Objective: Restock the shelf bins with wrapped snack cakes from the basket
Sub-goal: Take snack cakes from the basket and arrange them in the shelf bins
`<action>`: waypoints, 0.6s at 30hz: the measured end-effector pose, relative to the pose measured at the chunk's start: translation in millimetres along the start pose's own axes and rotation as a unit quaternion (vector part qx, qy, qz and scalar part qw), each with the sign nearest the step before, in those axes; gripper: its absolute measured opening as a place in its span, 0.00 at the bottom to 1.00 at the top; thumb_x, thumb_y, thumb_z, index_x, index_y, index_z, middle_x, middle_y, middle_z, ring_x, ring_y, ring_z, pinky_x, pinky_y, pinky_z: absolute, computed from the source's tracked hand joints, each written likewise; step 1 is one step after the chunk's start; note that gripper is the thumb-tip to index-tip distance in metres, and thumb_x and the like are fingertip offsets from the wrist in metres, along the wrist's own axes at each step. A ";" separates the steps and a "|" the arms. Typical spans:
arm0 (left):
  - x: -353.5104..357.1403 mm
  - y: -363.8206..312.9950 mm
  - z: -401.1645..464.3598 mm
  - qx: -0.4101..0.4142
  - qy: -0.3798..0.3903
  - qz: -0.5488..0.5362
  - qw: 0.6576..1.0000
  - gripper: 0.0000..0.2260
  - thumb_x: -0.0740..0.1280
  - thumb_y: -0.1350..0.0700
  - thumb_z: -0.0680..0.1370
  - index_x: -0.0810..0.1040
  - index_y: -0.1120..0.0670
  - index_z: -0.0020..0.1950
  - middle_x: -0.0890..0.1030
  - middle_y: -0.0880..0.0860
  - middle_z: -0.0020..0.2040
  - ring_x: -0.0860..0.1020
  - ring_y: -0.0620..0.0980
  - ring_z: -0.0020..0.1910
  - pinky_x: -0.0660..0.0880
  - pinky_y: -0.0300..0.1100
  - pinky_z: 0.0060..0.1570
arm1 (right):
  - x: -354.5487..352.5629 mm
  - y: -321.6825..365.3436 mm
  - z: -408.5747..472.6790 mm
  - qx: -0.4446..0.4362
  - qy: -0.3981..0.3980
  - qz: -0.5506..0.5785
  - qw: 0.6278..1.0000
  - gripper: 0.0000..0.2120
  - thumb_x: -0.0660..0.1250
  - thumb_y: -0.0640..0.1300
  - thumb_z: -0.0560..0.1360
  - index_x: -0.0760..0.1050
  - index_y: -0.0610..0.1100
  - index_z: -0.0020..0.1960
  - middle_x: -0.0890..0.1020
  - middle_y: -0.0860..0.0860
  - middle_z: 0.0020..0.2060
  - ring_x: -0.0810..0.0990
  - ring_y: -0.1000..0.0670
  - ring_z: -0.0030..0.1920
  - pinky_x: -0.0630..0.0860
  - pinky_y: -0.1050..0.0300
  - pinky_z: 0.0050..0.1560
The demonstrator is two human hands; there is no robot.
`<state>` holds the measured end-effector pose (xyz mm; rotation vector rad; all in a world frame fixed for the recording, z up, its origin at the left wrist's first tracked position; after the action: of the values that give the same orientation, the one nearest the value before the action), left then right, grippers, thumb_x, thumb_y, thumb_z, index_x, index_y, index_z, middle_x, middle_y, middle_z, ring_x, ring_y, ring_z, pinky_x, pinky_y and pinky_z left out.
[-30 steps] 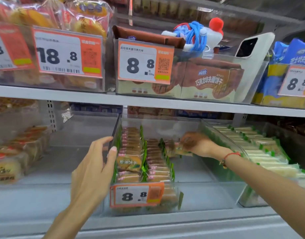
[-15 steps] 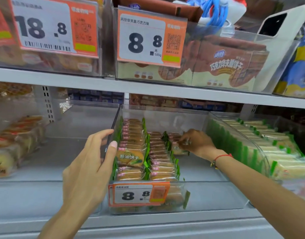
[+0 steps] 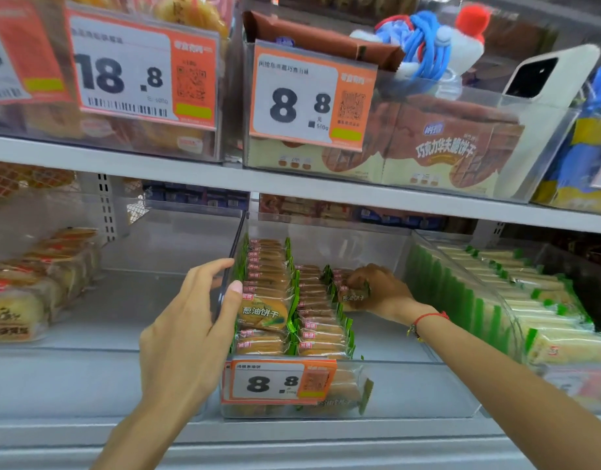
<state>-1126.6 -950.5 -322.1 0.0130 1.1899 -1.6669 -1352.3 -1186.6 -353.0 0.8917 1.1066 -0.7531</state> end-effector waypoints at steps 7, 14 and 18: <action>-2.1 -3.5 0.9 0.014 -0.006 0.009 1.000 0.15 0.56 0.43 0.80 0.65 0.39 0.66 0.76 0.37 0.54 0.74 0.41 0.43 0.63 0.41 0.40 | -30.1 -1.2 -21.2 0.027 0.006 0.061 0.998 0.20 0.76 0.46 0.68 0.75 0.57 0.56 0.72 0.53 0.60 0.72 0.49 0.62 0.72 0.54 0.60; -10.8 -6.8 -1.8 0.075 -0.024 -0.053 0.995 0.21 0.66 0.45 0.76 0.66 0.44 0.68 0.71 0.41 0.64 0.73 0.42 0.57 0.69 0.42 0.46 | -73.9 58.8 -122.2 -0.086 -0.117 0.108 0.984 0.11 0.72 0.41 0.72 0.79 0.51 0.54 0.79 0.56 0.44 0.77 0.55 0.45 0.75 0.58 0.47; -38.5 -5.8 -36.6 0.130 -0.113 -0.092 0.981 0.17 0.63 0.46 0.75 0.72 0.50 0.61 0.74 0.44 0.55 0.72 0.42 0.53 0.68 0.38 0.47 | -62.2 90.6 -189.1 -0.129 -0.119 0.144 0.974 0.11 0.72 0.41 0.71 0.78 0.54 0.49 0.77 0.59 0.35 0.76 0.56 0.38 0.69 0.69 0.37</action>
<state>-1131.8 -897.6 -316.5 -0.1232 0.8178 -1.9214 -1370.6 -973.0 -309.5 0.7013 0.8176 -0.4488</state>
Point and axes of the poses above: each hand's wrist, its own z-axis towards the middle knuckle, its own x-axis out of the palm, y = z × x, the point moved 6 cm from there along z, towards the middle knuckle
